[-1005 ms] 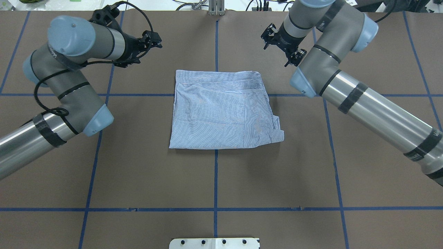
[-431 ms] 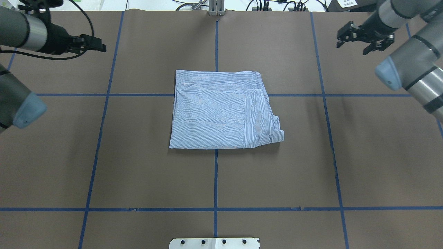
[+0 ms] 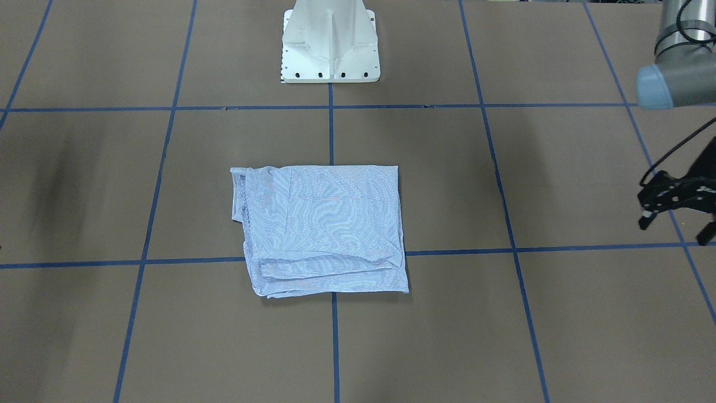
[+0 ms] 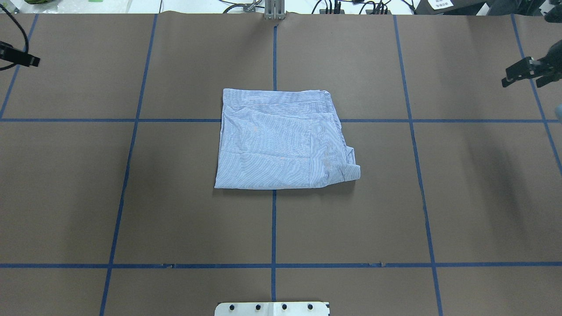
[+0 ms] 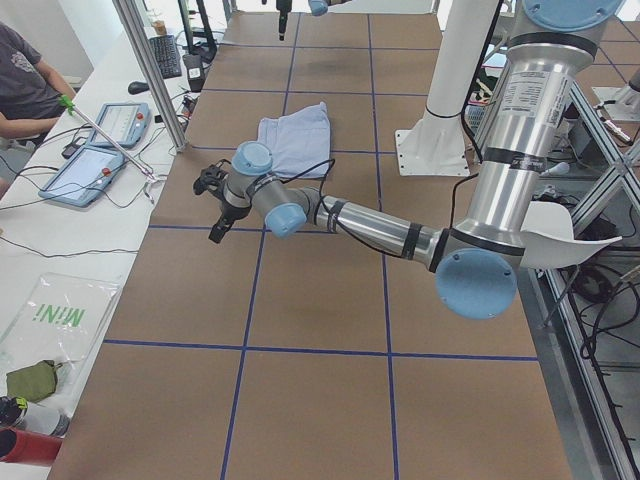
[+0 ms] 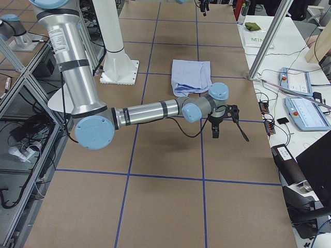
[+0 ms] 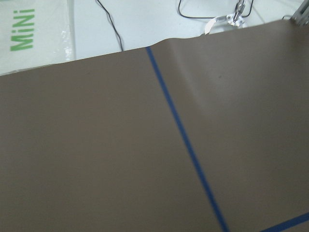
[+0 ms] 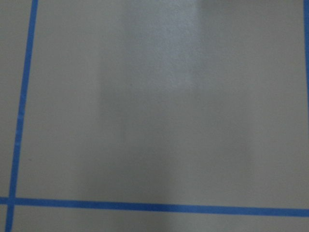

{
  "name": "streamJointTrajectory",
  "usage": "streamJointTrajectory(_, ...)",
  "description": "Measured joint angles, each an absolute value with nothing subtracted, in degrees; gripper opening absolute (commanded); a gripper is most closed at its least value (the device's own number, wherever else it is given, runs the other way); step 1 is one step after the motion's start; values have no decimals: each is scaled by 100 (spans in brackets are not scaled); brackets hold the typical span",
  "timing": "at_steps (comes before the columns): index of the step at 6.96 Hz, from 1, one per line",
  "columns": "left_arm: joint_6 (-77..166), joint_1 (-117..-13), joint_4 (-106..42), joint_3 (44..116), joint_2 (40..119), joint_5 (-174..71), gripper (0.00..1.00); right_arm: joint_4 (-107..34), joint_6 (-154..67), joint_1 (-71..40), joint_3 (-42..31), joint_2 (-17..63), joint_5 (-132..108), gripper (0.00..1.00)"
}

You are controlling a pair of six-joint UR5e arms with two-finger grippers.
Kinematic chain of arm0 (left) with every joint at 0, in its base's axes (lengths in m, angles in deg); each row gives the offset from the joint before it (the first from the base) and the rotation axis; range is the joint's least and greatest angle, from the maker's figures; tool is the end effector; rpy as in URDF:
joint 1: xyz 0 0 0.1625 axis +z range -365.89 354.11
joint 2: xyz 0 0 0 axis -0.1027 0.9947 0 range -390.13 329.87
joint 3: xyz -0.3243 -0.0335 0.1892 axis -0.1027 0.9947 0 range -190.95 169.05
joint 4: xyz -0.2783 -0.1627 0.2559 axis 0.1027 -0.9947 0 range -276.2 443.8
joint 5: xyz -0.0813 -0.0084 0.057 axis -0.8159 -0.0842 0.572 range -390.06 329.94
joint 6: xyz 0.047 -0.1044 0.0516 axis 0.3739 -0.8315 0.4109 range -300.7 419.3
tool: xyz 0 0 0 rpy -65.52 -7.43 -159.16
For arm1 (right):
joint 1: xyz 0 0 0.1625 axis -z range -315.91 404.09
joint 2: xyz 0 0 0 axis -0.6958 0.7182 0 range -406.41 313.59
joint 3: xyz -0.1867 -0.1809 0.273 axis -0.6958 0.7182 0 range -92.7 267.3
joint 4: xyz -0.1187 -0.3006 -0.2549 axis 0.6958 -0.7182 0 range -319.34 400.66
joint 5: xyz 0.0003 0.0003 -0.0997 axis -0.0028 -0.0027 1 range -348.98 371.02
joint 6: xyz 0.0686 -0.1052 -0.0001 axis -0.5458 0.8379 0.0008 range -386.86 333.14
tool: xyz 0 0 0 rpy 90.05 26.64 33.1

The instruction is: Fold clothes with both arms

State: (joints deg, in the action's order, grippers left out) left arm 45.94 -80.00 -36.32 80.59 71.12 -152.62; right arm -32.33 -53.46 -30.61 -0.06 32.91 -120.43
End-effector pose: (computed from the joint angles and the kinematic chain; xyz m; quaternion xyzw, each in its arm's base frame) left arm 0.1006 -0.5934 0.4557 0.2739 0.3411 0.1224 0.8909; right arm -0.1061 -0.5782 0.5216 0.0659 -0.3951 0.0136 0.9162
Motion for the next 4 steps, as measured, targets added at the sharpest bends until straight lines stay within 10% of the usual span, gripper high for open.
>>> streamJointTrajectory(4, 6737, -9212, -2782, 8039, 6527, -16086, 100, -4985, -3094, -3913, -423, 3767, -12225, 100)
